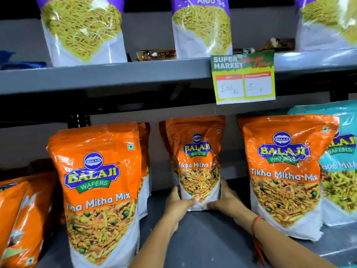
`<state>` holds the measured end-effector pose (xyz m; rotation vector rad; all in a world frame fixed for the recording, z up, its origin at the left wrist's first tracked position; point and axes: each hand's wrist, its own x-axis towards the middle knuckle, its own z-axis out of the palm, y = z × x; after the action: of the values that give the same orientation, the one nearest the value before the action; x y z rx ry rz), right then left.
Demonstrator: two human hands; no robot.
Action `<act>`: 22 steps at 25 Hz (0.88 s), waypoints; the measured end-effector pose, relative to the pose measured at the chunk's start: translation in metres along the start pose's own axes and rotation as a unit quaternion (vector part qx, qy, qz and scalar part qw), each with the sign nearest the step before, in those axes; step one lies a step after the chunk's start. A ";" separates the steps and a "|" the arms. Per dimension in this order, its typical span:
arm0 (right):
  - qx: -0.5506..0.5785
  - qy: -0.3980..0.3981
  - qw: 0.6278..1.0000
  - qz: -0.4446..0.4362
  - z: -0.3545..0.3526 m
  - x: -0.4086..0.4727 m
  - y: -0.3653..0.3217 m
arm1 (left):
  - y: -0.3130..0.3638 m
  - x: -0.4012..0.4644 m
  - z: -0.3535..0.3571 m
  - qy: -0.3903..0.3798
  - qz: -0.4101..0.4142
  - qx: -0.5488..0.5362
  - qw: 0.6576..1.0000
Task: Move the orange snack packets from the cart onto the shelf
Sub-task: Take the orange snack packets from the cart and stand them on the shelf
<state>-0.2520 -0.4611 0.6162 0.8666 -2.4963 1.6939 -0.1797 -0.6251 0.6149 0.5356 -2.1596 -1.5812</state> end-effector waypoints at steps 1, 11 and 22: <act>-0.002 -0.003 1.000 -0.006 -0.001 -0.001 0.000 | 0.001 -0.003 -0.001 0.007 0.007 0.005 1.000; -0.010 -0.050 0.998 -0.033 0.004 -0.007 0.000 | -0.009 -0.018 -0.013 0.069 0.020 0.012 0.997; 0.021 -0.007 0.999 -0.047 -0.007 -0.030 -0.016 | 0.009 -0.049 -0.006 0.155 0.091 -0.033 0.983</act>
<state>-0.2218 -0.4458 0.6237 0.9860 -2.3956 1.7221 -0.1355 -0.6017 0.6203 0.5104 -1.8612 -1.3657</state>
